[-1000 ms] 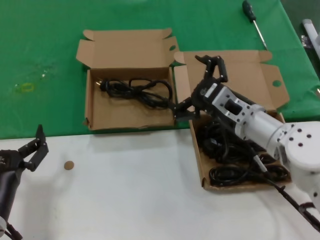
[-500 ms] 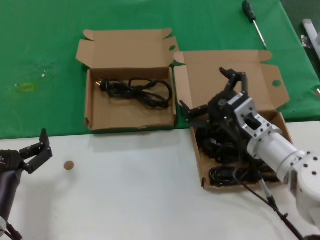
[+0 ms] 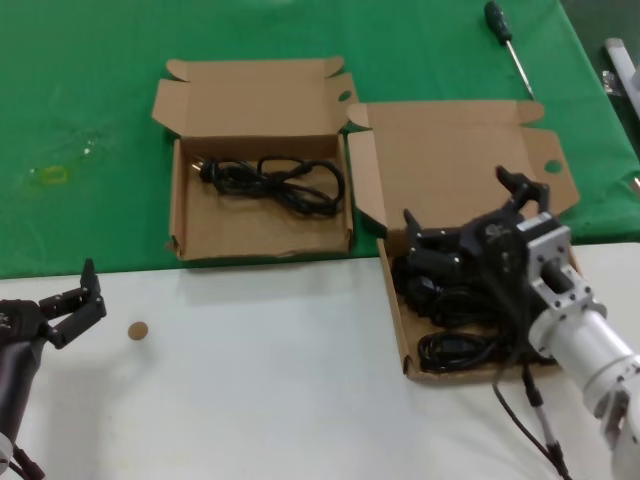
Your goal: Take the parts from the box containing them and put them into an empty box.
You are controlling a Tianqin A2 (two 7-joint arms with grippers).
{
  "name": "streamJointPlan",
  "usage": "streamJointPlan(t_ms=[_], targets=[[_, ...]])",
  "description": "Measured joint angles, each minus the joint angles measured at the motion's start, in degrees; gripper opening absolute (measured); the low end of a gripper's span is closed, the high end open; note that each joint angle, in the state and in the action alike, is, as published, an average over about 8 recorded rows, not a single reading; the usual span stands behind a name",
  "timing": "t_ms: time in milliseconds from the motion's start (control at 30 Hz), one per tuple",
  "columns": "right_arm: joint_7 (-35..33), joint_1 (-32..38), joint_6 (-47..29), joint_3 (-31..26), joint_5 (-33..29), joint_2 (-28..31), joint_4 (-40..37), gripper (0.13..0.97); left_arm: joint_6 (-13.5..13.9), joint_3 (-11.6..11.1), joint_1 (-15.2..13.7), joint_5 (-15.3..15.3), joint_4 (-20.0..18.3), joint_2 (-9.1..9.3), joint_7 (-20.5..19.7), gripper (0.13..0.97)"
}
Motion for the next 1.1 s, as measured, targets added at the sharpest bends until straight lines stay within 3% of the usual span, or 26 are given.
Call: streamJointPlan(t_ms=[433,1100], targets=[[3.93,-7.67,5.32,3.48,3.38,-0.33,5.30,0.966,0.00,0.00,0.00,-0.01,0.00,0.00,-0.01,0.966],[4.15,-8.09,5.61,3.67,3.56,-0.35,5.59,0.966,0.00,0.00,0.00,0.00,0.00,0.00,-0.01,0.966]])
